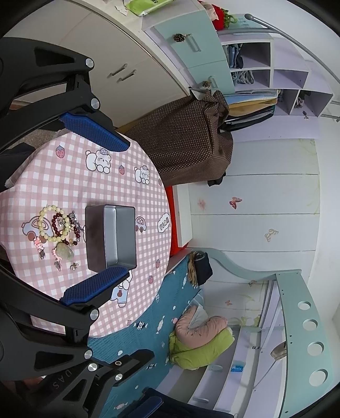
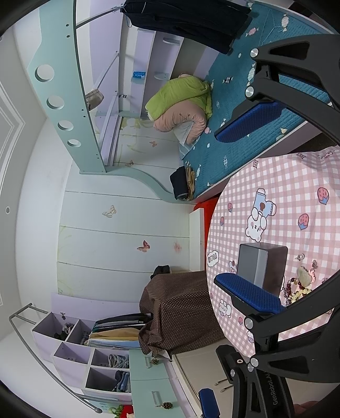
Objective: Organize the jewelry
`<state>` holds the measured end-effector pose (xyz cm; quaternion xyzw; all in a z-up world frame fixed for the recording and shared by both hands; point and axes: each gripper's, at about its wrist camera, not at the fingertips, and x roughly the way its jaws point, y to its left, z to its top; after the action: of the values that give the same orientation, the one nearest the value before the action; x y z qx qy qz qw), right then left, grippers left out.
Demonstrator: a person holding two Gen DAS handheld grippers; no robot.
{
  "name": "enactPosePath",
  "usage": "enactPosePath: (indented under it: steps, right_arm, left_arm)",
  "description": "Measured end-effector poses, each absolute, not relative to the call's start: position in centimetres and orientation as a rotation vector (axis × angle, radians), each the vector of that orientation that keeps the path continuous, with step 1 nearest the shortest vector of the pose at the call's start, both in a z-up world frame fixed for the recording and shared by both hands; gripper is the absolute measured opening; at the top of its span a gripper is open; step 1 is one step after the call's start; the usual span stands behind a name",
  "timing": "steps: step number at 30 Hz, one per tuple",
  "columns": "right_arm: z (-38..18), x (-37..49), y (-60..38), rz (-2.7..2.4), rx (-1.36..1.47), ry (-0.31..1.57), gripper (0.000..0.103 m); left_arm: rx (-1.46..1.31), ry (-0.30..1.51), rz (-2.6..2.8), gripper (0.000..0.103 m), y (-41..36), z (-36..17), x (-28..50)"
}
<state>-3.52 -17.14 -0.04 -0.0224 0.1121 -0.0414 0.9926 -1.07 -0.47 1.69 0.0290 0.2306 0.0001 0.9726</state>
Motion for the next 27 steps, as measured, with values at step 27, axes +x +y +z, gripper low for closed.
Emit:
enactPosePath:
  steps: [27]
  right_arm:
    - [-3.7, 0.3, -17.0, -0.053, -0.049, 0.43, 0.096]
  left_arm:
    - [0.025, 0.692, -0.038, 0.084, 1.7, -3.3, 3.4]
